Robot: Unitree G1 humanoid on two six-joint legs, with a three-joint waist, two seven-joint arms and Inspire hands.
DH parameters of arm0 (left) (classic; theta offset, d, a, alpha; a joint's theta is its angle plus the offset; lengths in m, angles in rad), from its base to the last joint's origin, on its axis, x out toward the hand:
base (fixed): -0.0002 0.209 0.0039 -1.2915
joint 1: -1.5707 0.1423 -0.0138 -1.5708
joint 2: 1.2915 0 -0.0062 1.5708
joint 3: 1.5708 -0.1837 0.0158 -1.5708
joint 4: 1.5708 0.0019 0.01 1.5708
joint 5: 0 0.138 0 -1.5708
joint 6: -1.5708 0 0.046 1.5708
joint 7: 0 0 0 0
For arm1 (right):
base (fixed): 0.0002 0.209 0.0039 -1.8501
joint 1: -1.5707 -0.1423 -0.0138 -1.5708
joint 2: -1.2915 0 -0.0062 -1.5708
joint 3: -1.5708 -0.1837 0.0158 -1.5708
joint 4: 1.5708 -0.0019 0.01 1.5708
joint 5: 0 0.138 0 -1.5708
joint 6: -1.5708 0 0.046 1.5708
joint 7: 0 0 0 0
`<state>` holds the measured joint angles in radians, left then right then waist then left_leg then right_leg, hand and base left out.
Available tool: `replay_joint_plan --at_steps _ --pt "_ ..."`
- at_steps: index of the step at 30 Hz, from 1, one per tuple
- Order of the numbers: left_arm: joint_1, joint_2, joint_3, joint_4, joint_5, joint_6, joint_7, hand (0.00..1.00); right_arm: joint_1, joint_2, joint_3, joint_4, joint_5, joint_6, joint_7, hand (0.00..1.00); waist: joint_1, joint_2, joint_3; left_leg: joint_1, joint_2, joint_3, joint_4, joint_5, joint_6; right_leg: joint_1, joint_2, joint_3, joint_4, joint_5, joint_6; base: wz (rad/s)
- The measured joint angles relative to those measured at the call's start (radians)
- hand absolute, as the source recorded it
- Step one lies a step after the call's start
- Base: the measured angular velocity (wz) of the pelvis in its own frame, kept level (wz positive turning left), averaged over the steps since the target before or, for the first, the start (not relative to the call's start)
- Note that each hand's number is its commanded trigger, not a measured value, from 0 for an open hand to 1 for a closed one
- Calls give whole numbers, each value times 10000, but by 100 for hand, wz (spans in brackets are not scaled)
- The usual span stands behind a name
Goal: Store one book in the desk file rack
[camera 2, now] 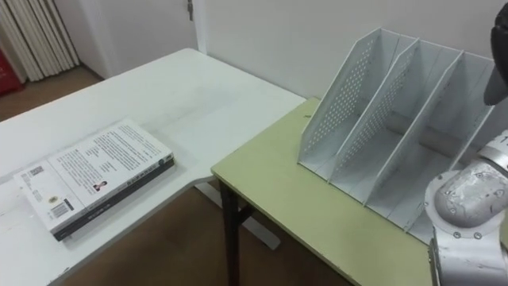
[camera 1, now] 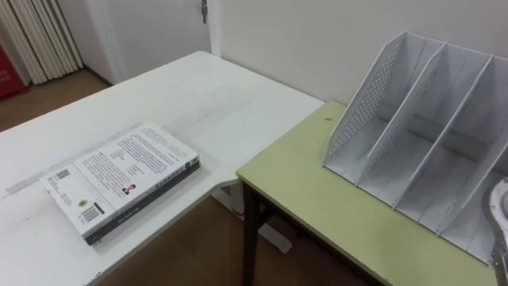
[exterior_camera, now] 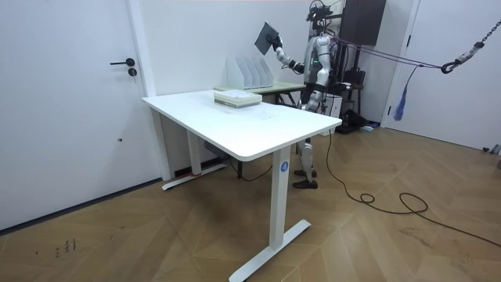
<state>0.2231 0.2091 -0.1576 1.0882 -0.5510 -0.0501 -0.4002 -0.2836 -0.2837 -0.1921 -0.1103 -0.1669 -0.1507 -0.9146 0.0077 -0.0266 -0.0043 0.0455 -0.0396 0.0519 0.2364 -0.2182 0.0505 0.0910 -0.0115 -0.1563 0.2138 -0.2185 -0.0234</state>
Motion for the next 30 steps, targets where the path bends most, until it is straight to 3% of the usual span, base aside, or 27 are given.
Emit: replay_joint_plan --at_steps 16,30 --pt "1 -3 277 -4 242 -4 43 0 -6 -4 -13 413 1 0 3 100 13 17 -16 -67 -17 -107 -25 0 1 -15 -7 -102 -83 3 -4 1" --pt "1 -24 319 -66 322 13 268 0 -658 -413 -32 1926 293 203 11 100 76 36 15 -78 -64 -313 -26 4 7 65 -12 -142 -94 4 -5 0"
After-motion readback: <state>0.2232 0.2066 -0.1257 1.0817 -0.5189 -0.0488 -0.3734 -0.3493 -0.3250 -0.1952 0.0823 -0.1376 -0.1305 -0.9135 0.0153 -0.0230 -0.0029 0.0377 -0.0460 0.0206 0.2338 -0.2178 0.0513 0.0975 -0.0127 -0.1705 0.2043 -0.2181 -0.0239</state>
